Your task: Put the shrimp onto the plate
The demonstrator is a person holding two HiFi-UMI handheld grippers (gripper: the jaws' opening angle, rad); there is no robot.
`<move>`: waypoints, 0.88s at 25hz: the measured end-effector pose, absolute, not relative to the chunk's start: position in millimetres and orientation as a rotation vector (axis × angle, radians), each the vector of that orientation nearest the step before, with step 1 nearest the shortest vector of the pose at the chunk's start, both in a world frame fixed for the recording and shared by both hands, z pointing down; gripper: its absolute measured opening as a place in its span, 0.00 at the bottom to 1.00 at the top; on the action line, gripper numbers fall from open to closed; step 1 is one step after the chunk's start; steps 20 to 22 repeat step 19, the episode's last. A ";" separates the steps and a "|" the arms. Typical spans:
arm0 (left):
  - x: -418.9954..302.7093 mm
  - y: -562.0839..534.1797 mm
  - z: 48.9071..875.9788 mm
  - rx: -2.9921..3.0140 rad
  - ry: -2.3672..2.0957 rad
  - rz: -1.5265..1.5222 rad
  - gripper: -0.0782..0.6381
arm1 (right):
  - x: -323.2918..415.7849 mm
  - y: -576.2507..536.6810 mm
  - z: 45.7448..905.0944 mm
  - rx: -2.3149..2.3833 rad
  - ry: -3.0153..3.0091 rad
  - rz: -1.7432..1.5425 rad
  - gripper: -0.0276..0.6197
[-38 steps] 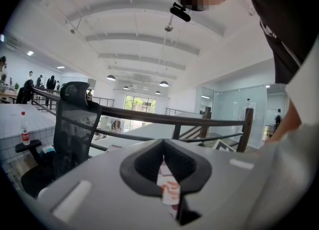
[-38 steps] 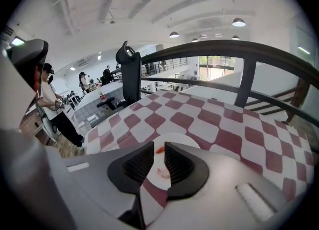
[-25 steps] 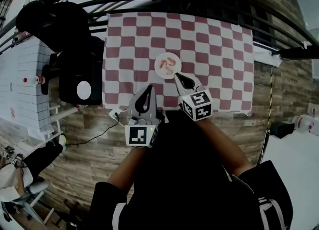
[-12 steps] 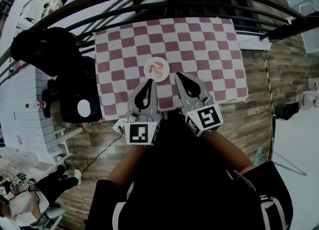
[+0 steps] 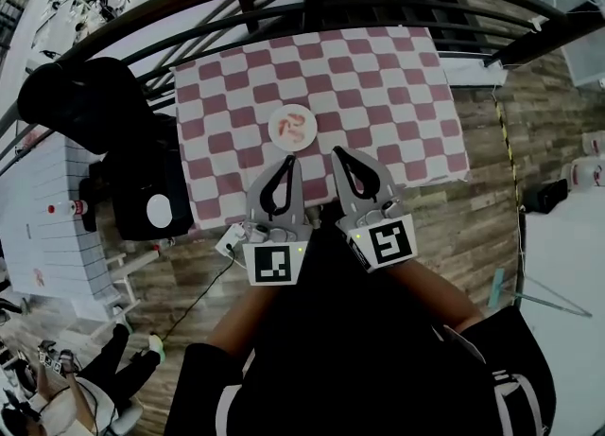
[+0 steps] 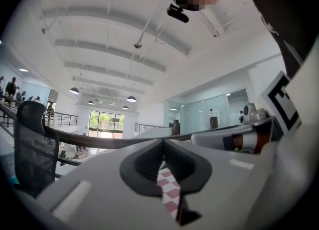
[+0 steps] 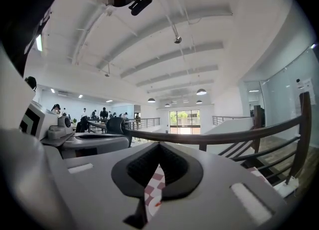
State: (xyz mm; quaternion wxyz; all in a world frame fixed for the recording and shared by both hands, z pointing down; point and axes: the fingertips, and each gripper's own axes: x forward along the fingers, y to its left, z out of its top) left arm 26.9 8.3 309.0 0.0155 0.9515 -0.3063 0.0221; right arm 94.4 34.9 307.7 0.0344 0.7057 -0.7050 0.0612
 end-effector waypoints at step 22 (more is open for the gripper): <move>23.4 3.4 311.7 2.924 -0.984 0.017 0.12 | 95.3 33.9 313.5 2.134 -2.133 0.165 0.04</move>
